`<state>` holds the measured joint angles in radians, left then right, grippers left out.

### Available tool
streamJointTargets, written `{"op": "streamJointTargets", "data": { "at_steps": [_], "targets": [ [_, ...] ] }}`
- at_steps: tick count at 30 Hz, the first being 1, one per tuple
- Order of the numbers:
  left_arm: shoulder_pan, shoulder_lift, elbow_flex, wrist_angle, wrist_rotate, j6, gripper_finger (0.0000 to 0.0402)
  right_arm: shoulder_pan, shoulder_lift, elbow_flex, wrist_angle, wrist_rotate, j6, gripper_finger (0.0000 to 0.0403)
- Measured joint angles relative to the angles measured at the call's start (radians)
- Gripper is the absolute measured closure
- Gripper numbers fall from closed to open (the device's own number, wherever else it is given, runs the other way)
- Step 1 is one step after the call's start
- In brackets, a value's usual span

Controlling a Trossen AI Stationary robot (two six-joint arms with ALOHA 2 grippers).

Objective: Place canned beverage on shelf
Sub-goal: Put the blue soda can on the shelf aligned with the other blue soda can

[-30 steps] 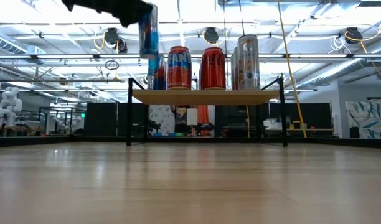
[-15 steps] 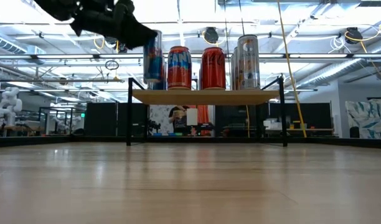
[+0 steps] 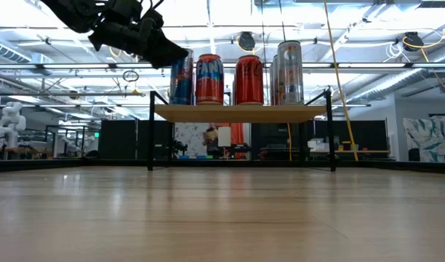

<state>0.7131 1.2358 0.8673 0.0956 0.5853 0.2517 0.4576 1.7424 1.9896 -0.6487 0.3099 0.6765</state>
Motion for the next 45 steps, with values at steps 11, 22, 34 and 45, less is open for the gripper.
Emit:
{"op": "streamJointTargets", "data": {
  "at_steps": [11, 22, 34, 45],
  "targets": [
    [0.029, -0.001, 0.003, -0.028, -0.006, 0.02, 0.0166, 0.0, 0.0, 0.0, 0.0, 0.0, 0.015, 0.0078],
    [0.029, -0.001, 0.003, -0.037, -0.015, 0.021, 0.0157, 0.0, 0.0, 0.0, 0.0, -0.001, 0.019, 0.0078],
    [0.029, -0.024, -0.002, -0.055, -0.063, 0.046, 0.0103, 0.0, 0.0, 0.0, 0.0, -0.001, 0.019, 0.0078],
    [0.027, -0.191, 0.0, -0.102, -0.119, 0.039, 0.0103, -0.001, 0.0, 0.0, 0.0, -0.001, 0.019, 0.0078]
  ]
}}
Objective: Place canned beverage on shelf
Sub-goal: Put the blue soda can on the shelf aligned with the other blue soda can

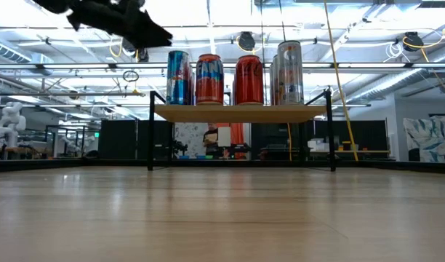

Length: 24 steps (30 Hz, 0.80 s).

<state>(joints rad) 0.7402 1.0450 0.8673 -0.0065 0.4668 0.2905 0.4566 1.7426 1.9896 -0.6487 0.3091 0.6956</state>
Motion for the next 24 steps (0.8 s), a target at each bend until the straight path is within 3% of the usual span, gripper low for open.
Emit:
{"op": "streamJointTargets", "data": {
  "at_steps": [6, 11, 17, 24],
  "targets": [
    [-0.045, -0.136, 0.001, -0.1, -0.058, -0.263, 0.0103, -0.018, -0.017, 0.0, -0.01, 0.0, -0.001, 0.0078],
    [-0.145, -0.169, 0.001, -0.245, -0.076, -0.409, 0.0103, -0.053, -0.051, 0.0, -0.027, 0.001, -0.02, 0.0078],
    [-0.231, -0.125, -0.019, -0.253, -0.115, -0.441, 0.0103, -0.12, -0.102, 0.0, -0.048, 0.005, -0.143, 0.0078],
    [-0.246, -0.02, -0.025, -0.234, -0.183, -0.43, 0.0103, -0.216, -0.147, 0.0, -0.102, 0.007, -0.187, 0.0078]
  ]
}}
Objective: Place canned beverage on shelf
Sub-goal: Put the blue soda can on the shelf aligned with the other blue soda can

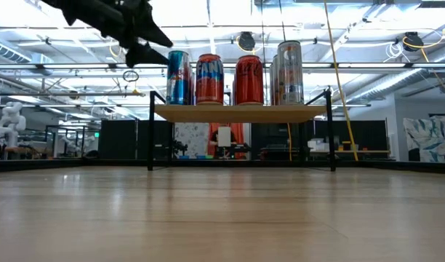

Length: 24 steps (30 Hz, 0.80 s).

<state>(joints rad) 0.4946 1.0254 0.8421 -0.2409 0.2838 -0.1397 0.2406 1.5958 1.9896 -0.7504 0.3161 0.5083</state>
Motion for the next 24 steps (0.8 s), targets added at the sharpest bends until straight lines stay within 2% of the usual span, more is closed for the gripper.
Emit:
{"op": "streamJointTargets", "data": {
  "at_steps": [7, 17, 24],
  "targets": [
    [0.001, 0.067, 0.0, 0.078, -0.015, 0.048, 0.0103, -0.062, -0.023, 0.0, -0.015, 0.001, 0.0, 0.0078],
    [0.001, 0.067, 0.0, 0.101, -0.104, 0.052, 0.0103, -0.119, -0.026, 0.0, -0.01, 0.001, 0.002, 0.0078],
    [0.001, 0.067, 0.0, 0.101, -0.1, 0.07, 0.0103, -0.13, -0.026, 0.0, -0.01, 0.001, 0.003, 0.0078]
  ]
}}
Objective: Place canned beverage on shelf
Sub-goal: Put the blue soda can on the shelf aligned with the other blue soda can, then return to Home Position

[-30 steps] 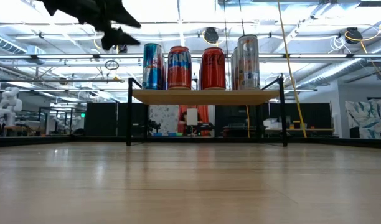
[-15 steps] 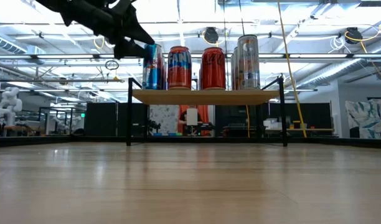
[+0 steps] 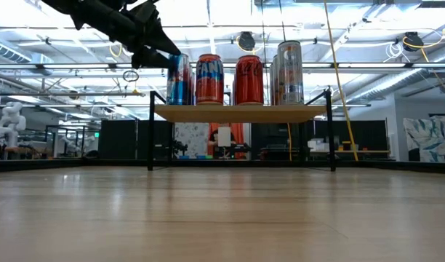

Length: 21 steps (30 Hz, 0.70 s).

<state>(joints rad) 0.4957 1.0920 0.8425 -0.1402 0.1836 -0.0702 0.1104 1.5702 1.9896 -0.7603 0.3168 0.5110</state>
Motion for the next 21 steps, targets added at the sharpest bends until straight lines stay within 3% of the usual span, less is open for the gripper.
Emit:
{"op": "streamJointTargets", "data": {
  "at_steps": [6, 10, 21],
  "targets": [
    [0.0, -0.043, 0.0, -0.004, 0.071, -0.086, 0.0103, 0.0, 0.0, 0.0, 0.0, -0.009, -0.011, 0.0079],
    [-0.011, -0.122, 0.001, 0.0, 0.106, -0.106, 0.0122, 0.0, -0.003, 0.0, -0.001, -0.096, -0.064, 0.0098],
    [-0.054, -0.33, 0.001, 0.0, 0.138, -0.107, 0.0314, 0.0, -0.052, 0.0, -0.005, -0.138, -0.312, 0.0236]
  ]
}}
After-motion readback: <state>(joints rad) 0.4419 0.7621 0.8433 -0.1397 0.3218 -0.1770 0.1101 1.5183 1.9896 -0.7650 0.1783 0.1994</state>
